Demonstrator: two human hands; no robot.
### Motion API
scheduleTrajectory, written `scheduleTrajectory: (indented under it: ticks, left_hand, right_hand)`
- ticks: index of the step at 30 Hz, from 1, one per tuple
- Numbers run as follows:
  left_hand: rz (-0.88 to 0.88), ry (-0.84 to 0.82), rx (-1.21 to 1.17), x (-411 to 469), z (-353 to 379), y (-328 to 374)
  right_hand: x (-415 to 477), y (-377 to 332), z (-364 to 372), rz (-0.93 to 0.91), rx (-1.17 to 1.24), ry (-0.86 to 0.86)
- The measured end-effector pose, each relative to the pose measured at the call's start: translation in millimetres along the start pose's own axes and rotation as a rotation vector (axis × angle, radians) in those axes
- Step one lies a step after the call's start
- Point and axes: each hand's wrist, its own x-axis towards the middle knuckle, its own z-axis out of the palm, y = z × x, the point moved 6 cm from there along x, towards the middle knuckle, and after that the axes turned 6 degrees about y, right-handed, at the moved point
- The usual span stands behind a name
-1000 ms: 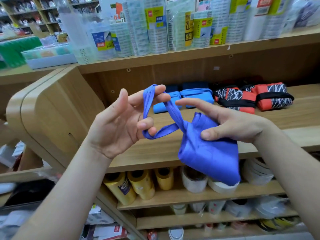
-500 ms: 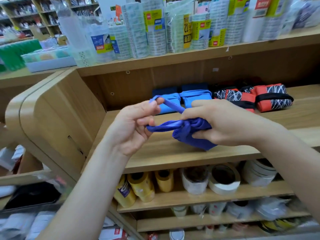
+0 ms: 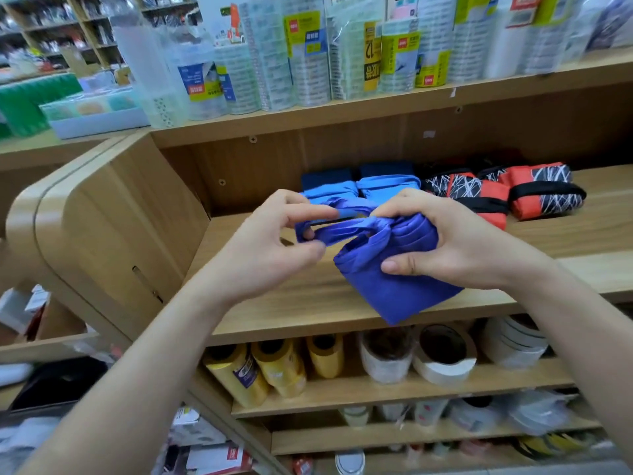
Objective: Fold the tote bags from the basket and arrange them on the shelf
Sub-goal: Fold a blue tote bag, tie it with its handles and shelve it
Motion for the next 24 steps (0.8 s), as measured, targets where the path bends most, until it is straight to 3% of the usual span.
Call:
scheduleTrajectory:
  ticks: [3, 5, 8, 11, 13, 20, 24]
  left_hand:
    - [0.322, 0.026, 0.666, -1.3, 2.3, 8.9]
    - [0.455, 0.144, 0.749, -3.9, -2.4, 18.2]
    - [0.524, 0.152, 0.400, -10.8, -10.5, 30.4]
    - [0.408, -0.118, -0.349, -12.1, -9.0, 50.0]
    - [0.321, -0.173, -0.642, -4.0, -9.8, 52.7]
    - [0.102, -0.104, -0.819, 12.6, 1.3, 13.9]
    - [-0.066, -0.063, -0.962, 5.7, 30.8, 11.3]
  right_hand:
    - [-2.2, -0.1, -6.7, 0.053, 0.204, -0.006]
    - [-3.1, 0.4, -11.6, 0.064, 0.326, -0.018]
    - [-5.3, 12.1, -6.9, 0.115, 0.472, -0.048]
    - [-5.5, 15.0, 13.1, 0.139, 0.651, -0.155]
    - [-3.9, 11.7, 21.8, 0.134, 0.821, -0.196]
    - [-8.7, 14.1, 21.6, 0.180, 1.143, -0.103]
    - [-5.0, 22.7, 28.8, 0.224, 1.192, 0.052]
